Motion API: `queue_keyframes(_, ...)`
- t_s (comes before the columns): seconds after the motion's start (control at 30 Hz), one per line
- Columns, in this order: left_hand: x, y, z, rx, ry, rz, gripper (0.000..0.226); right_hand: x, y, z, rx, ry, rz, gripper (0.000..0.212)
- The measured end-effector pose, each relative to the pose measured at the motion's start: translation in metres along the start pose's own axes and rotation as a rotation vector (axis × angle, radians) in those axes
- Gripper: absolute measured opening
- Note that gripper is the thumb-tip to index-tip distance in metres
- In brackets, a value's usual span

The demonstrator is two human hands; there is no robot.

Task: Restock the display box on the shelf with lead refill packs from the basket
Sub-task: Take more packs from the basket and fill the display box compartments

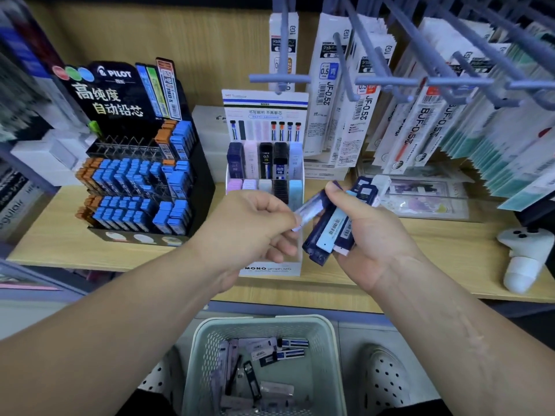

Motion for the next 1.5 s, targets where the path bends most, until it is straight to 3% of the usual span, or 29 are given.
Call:
queue_keyframes(0.1, -0.024, -0.001, -0.016, 0.083, 0.063, -0.099, 0.004, 0.005, 0.000, -0.002, 0.008, -0.013, 0.028, 0.013)
queue_keyframes(0.23, -0.075, -0.001, -0.051, 0.319, 0.094, -0.292, 0.012, 0.008, 0.001, -0.003, 0.006, -0.047, 0.046, 0.015)
queue_keyframes(0.37, -0.123, 0.001, -0.078, 0.539, -0.069, -0.478, 0.006, 0.010, 0.000, -0.006, 0.008, -0.025, 0.055, 0.021)
queue_keyframes(0.53, -0.134, -0.004, -0.086, 0.602, -0.399, -0.461, 0.014, 0.010, -0.004, -0.008, 0.013, -0.019, 0.046, 0.015)
queue_keyframes(0.63, -0.119, -0.002, -0.094, 0.791, -0.644, -0.471, 0.016, 0.014, -0.006, -0.009, 0.014, 0.005, 0.062, 0.016)
queue_keyframes(0.73, -0.106, -0.005, -0.096, 0.902, -0.713, -0.454, 0.019, 0.019, -0.006, -0.012, 0.023, 0.024, 0.075, 0.015)
queue_keyframes(1.1, -0.084, -0.020, -0.093, 0.999, -0.840, -0.355, 0.023, 0.021, -0.010, -0.012, 0.036, 0.026, 0.103, 0.014)
queue_keyframes(1.5, -0.091, -0.028, -0.085, 0.983, -0.875, -0.518, 0.014, 0.024, -0.005, -0.012, 0.097, -0.059, 0.165, 0.021)
Point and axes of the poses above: each hand's wrist, its own y-axis away from the middle knuckle, its own x-axis out of the palm, z = x × y, the point moved 9 cm from there along -y, towards the middle knuckle, and after that the axes turned 3 degrees about -z, right-handed, at the moved point
